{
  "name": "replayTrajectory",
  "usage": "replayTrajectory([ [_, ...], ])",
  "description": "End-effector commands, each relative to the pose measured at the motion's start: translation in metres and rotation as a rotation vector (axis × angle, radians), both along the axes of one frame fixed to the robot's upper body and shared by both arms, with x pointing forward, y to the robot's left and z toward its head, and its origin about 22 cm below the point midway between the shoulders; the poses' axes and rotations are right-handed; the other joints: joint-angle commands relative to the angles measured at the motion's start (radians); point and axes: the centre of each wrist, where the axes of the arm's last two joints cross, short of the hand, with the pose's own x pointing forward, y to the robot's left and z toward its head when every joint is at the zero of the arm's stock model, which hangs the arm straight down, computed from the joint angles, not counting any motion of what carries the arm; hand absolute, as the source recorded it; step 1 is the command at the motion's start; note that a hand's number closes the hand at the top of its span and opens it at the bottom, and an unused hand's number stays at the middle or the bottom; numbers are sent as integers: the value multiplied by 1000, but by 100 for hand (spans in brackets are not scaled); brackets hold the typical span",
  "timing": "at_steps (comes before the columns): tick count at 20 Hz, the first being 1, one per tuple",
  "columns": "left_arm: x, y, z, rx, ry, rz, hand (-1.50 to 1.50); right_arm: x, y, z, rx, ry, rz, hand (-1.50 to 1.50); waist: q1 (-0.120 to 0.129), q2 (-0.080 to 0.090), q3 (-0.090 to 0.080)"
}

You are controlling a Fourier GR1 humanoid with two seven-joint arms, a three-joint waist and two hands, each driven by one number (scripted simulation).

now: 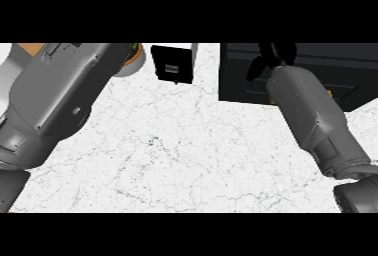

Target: Pick up the can, place it into the drawer and close the drawer

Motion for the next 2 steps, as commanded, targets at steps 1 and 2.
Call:
replayTrajectory([
  [1, -6, -3, -6, -2, 3, -3, -150, 10, 26, 47, 157, -110, 41, -150, 14, -11, -9],
  [2, -6, 16, -8, 0, -6, -9, -150, 8, 18, 33, 161, -116, 20, -150, 21, -14, -10],
])
